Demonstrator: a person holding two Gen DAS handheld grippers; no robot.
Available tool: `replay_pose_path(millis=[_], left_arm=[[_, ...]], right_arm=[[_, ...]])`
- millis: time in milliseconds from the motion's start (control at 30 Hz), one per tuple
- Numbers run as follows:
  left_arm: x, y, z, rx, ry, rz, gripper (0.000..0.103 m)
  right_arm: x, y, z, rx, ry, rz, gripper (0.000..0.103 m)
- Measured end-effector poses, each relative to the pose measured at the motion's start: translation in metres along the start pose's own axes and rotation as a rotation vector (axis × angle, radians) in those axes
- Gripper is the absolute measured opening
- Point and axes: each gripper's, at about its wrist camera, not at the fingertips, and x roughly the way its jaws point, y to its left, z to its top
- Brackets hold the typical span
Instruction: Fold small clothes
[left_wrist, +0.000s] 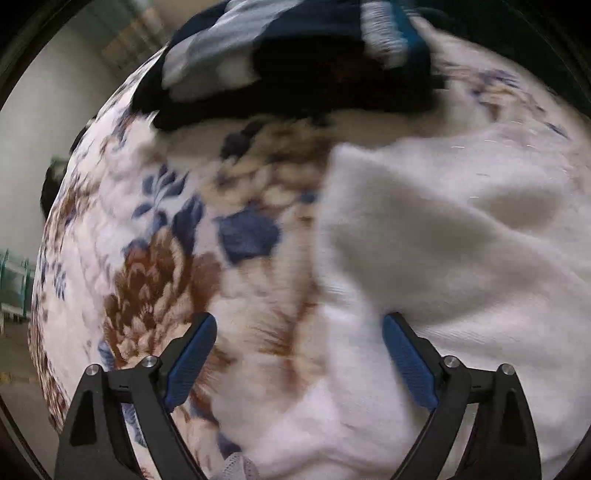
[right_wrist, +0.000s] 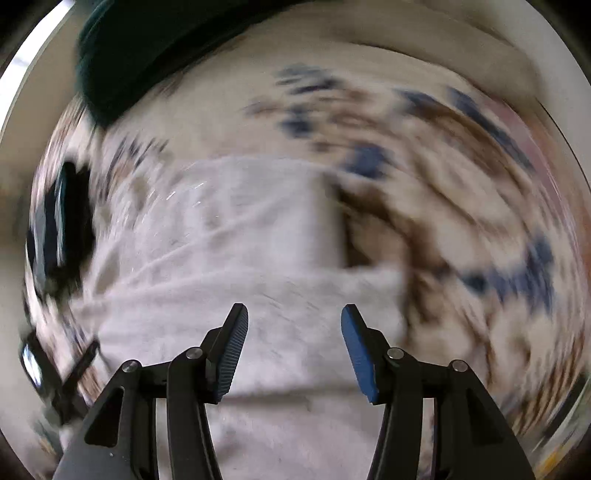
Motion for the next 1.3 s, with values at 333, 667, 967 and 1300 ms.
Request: replay_pose_path(millis=[333,667,967,1300], left_arm=[[-0.005,0.023,0.01,-0.063,-0.005,-0.022,0.101],[-0.001,0.067,0.021,-0.231,0.034,-0.03,0.101],[-0.022,-0.045,0.003,0.161,-0.042,-0.137,0.101],[0.008,-0.008,0.015,0.057,-0.028,-0.136,0.103]], right_arm=[[0.058,0.079,0.011,-0.551,0.14,-0.184,0.007],[0.015,0.072,0.062,-0.372,0.034,-0.112,0.009],[0.005,-0.009,0.025,-0.098,0.056,-0.066,0.037],[0.0,-0.046,0.024,-0.004,0.081,-0.098,0.053]])
